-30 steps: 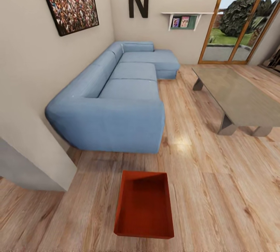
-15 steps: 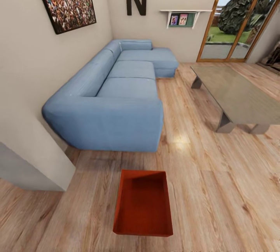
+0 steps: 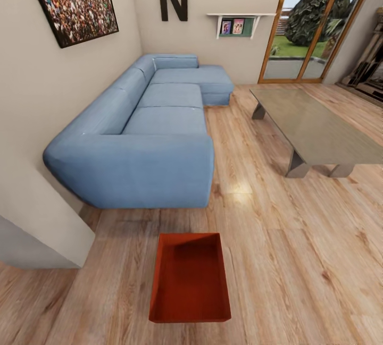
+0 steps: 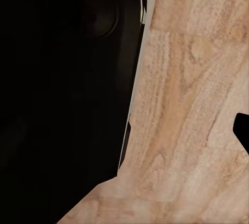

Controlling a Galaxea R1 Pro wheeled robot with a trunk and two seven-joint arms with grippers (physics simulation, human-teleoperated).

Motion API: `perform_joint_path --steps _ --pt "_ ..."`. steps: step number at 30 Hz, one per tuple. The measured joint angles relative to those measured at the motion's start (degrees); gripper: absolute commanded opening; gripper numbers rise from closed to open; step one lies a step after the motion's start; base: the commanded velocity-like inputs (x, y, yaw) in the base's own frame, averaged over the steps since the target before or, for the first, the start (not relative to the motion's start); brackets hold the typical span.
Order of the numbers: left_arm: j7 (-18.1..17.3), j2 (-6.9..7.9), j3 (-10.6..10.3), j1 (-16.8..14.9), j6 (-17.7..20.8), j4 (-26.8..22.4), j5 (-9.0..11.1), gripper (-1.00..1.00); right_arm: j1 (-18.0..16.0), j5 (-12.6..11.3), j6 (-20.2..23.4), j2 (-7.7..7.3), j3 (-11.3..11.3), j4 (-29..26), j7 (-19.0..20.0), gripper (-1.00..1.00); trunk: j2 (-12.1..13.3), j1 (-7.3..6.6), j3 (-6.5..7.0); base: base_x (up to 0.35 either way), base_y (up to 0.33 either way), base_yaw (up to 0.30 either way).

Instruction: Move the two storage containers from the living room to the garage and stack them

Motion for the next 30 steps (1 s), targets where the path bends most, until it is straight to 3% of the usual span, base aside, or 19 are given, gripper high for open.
perform_joint_path --steps 18,30 --pt "0.0 0.0 0.0 0.0 0.0 0.0 0.0 1.0 0.0 0.0 0.5 0.14 -0.1 0.0 0.7 1.0 0.0 0.0 -0.07 0.0 0.0 -0.001" --pt "0.0 0.0 0.0 0.0 0.0 0.0 0.0 1.0 0.0 0.0 0.5 0.09 0.1 0.0 0.7 1.0 0.0 0.0 -1.02 0.0 0.0 0.0"
